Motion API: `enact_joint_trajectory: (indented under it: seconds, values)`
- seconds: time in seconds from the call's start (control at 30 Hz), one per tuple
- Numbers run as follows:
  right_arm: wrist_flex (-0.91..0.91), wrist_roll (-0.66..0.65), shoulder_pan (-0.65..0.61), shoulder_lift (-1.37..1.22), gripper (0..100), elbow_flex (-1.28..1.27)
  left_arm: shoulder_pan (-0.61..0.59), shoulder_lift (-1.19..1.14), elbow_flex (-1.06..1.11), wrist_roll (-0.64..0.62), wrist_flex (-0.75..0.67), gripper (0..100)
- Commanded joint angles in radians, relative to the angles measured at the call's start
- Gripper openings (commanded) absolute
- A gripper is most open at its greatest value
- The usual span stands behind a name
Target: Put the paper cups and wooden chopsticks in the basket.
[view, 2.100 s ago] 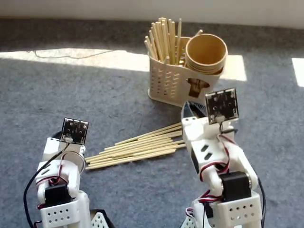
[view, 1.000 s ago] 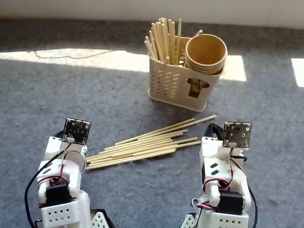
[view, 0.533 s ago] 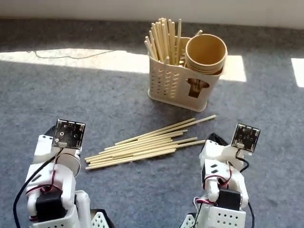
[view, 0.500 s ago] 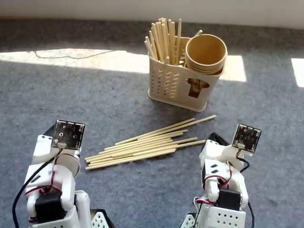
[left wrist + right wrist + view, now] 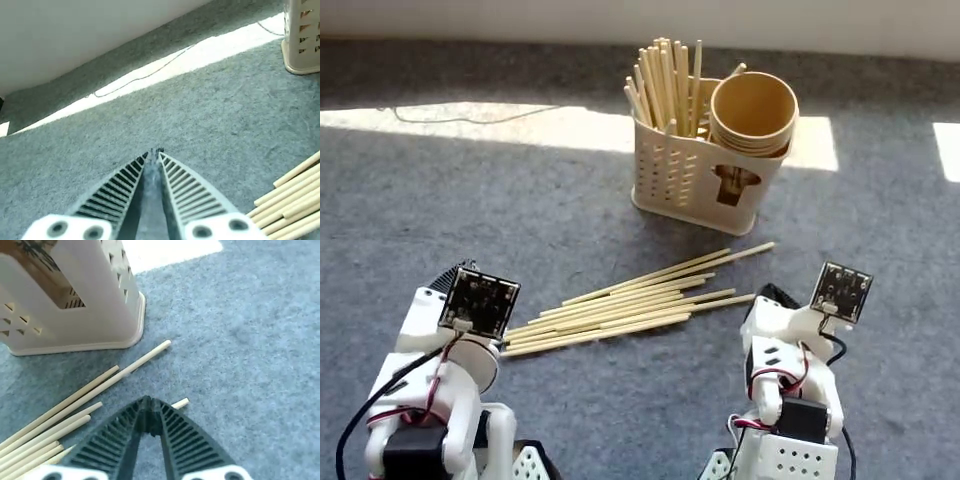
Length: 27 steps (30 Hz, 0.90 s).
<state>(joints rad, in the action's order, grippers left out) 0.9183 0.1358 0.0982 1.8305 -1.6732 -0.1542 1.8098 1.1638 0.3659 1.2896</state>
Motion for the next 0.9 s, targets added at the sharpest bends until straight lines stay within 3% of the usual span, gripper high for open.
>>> enact_joint_trajectory:
  seconds: [0.0,0.43,0.53,0.67,0.87]
  values:
    - [0.012,0.005,0.008,0.007,0.5,-0.12,0.041,-0.156,-0.116,-0.005,0.009,4]
    - [0.013,0.005,0.008,0.007,0.5,-0.12,0.186,-0.765,-0.357,0.0,0.009,4]
    - [0.028,0.005,0.024,0.007,0.5,-0.12,0.234,-0.835,-0.363,0.003,0.008,5]
    - [0.035,0.005,0.047,0.007,0.5,-0.12,0.297,-0.894,-0.355,0.003,0.009,18]
    - [0.036,0.005,0.05,0.007,0.5,-0.12,0.374,-0.969,-0.361,0.005,0.003,17]
